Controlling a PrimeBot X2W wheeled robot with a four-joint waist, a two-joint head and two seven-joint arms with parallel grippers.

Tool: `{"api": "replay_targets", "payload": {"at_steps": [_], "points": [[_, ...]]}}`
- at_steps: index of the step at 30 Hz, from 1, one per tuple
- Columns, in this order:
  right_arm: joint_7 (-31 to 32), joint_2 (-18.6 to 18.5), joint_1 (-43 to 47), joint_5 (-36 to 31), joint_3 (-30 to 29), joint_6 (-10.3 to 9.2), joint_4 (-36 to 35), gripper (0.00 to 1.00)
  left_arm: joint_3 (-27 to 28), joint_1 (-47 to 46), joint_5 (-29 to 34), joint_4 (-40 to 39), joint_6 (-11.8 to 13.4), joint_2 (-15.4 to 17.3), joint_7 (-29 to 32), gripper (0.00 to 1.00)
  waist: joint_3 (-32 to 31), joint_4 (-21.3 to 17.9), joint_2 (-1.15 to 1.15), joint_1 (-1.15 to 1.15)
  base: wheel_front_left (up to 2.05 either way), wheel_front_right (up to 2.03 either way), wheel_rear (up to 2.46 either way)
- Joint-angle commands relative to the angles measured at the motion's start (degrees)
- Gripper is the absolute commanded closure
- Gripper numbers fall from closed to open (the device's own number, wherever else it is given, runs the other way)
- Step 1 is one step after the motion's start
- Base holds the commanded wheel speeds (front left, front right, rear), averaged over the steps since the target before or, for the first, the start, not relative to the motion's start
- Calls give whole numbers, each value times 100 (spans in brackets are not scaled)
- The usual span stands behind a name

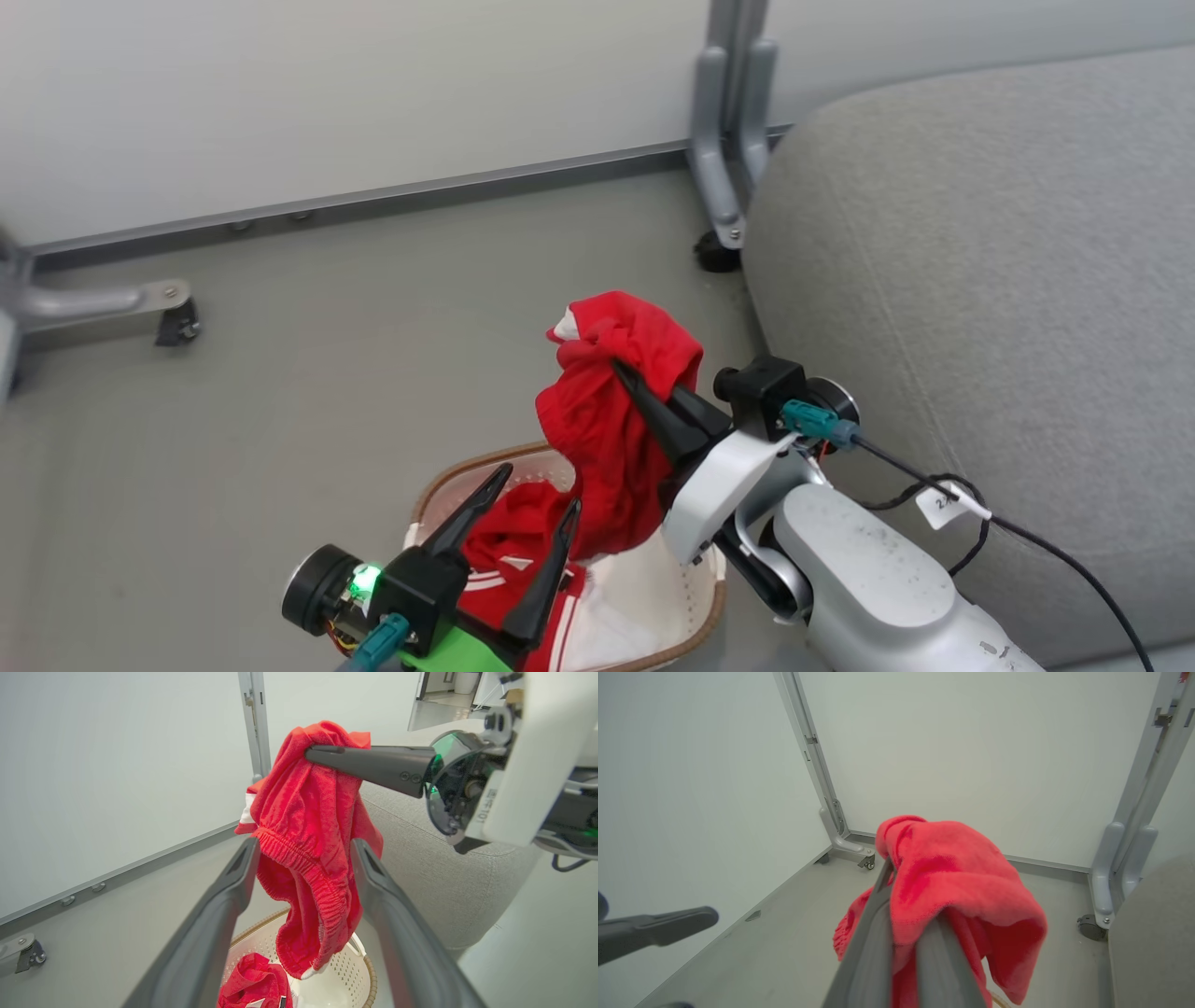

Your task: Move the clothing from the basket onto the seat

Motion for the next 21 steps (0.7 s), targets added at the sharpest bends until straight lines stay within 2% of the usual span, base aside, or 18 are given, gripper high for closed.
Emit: {"api": "replay_targets", "payload": {"at_steps": [1,7,14,21], "points": [[-33,-18,-85,-51,-60,0,11,100,1,-122,44,-32,20,50,13,0,214,-638,0,0,0,0,0],[-75,-63,-86,-108,-355,0,-29,100,-95,-307,87,-87,-12,81,60,0,420,-1334,0,0,0,0,0],[-95,-102,-44,-184,-744,0,-128,100,-170,-530,144,-149,-59,161,200,0,725,-1971,0,0,0,0,0],[-117,-219,-123,-257,-1314,0,-208,100,-247,-739,177,-224,-74,221,327,0,1030,-2246,0,0,0,0,0]]}}
